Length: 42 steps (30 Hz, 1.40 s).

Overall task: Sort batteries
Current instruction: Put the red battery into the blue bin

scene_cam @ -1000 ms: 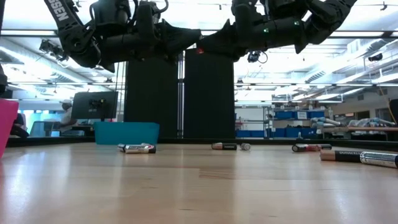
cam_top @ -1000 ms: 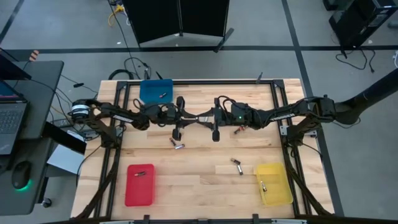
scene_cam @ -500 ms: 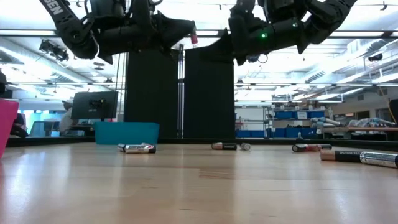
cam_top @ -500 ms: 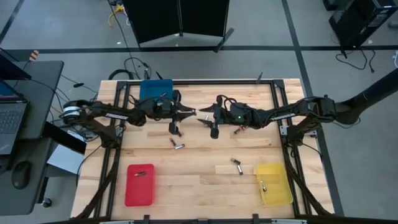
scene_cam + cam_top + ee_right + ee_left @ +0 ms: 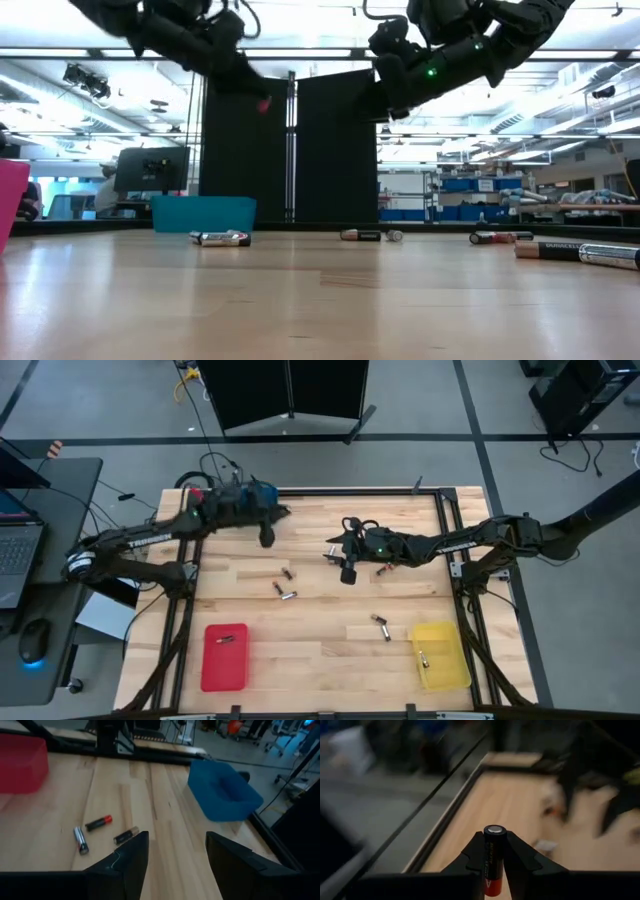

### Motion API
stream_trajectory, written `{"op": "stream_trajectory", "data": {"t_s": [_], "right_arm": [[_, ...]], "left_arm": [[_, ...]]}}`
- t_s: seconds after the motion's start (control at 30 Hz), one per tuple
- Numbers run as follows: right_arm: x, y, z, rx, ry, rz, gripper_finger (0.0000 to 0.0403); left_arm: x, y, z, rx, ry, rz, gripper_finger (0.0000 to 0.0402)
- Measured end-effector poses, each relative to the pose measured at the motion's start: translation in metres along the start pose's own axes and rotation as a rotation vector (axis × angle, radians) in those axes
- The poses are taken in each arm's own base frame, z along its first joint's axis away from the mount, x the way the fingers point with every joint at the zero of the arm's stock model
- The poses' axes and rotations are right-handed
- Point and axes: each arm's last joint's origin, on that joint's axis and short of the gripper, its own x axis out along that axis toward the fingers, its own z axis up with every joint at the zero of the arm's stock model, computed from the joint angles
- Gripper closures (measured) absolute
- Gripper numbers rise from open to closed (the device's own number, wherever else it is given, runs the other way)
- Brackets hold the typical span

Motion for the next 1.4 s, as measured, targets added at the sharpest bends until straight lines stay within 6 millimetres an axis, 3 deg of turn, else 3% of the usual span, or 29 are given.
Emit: {"op": "stream_trajectory", "data": {"t_s": [0.13,0.27,0.53,0.67,0.9,1.1,1.4], "right_arm": [[0.0,0.0,-0.002,0.032,0.024,0.004,0.02],[0.0,0.003,-0.004,0.039,0.045,0.013,0.0203],[-0.001,0.009,-0.005,0.03,0.056,0.033,0.0204],[-0.001,0.01,-0.005,0.028,0.058,0.038,0.0204],[-0.001,0.01,-0.005,0.026,0.059,0.039,0.0204],[-0.001,0.011,-0.006,0.022,0.07,0.04,0.0204],[-0.001,0.011,-0.008,0.02,0.083,0.042,0.0204]], "left_arm": [[-0.005,0.016,0.004,-0.016,0.183,0.135,0.0352],[0.002,0.034,-0.007,-0.051,0.346,0.232,0.0352],[0.038,0.081,-0.04,-0.114,0.649,0.291,0.0352],[0.056,0.103,-0.043,-0.083,0.824,0.253,0.0352],[0.085,0.137,-0.034,-0.104,0.943,0.243,0.0352],[0.102,0.148,-0.039,-0.138,1.056,0.196,0.0352],[0.118,0.142,-0.055,-0.173,1.113,0.182,0.0352]]}}
